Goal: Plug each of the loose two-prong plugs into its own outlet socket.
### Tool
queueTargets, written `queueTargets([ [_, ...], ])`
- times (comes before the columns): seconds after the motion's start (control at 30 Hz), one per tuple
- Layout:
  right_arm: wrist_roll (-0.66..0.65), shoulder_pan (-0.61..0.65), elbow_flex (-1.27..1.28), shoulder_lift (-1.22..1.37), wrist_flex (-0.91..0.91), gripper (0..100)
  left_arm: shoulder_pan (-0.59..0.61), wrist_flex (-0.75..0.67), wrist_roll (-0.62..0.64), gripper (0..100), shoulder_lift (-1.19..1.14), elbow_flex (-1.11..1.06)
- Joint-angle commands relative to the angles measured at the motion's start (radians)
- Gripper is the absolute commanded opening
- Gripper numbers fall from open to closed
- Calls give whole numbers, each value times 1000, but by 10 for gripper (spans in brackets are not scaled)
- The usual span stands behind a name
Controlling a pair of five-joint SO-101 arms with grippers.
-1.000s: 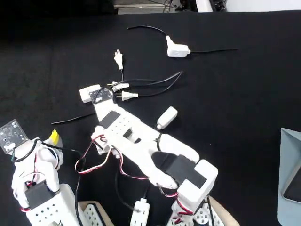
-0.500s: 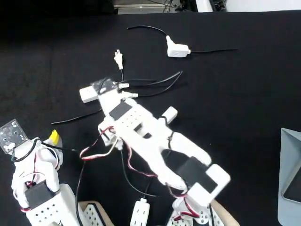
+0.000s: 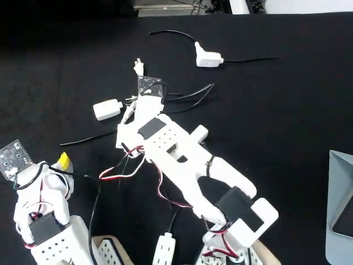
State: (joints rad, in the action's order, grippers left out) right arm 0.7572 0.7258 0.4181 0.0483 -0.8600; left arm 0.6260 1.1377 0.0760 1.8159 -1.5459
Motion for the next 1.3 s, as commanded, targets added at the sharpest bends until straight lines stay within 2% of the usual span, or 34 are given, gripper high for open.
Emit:
queueTargets([
  [0.0, 9, -18, -2, -5, 12, 208, 5, -23, 0, 274, 3, 5],
  [0.17, -25, -26, -4, -39, 2, 225, 5, -23, 0, 275, 3, 5],
  [0.37, -149, -147, -10, -122, 12, 225, 5, -23, 0, 275, 3, 5],
  [0.53, -152, -226, -8, -82, 152, 138, 4, -25, 0, 275, 3, 5],
  [0.6, -124, -227, -19, -33, 189, 121, 4, -25, 0, 275, 3, 5],
  [0.83, 3, -224, -197, 191, 166, 202, 4, -23, 0, 275, 3, 5],
  [1.0, 84, -226, -352, 306, 83, 204, 4, -23, 0, 275, 3, 5],
  [1.27, 146, -226, -469, 437, 75, 204, 7, -21, 0, 275, 3, 5],
])
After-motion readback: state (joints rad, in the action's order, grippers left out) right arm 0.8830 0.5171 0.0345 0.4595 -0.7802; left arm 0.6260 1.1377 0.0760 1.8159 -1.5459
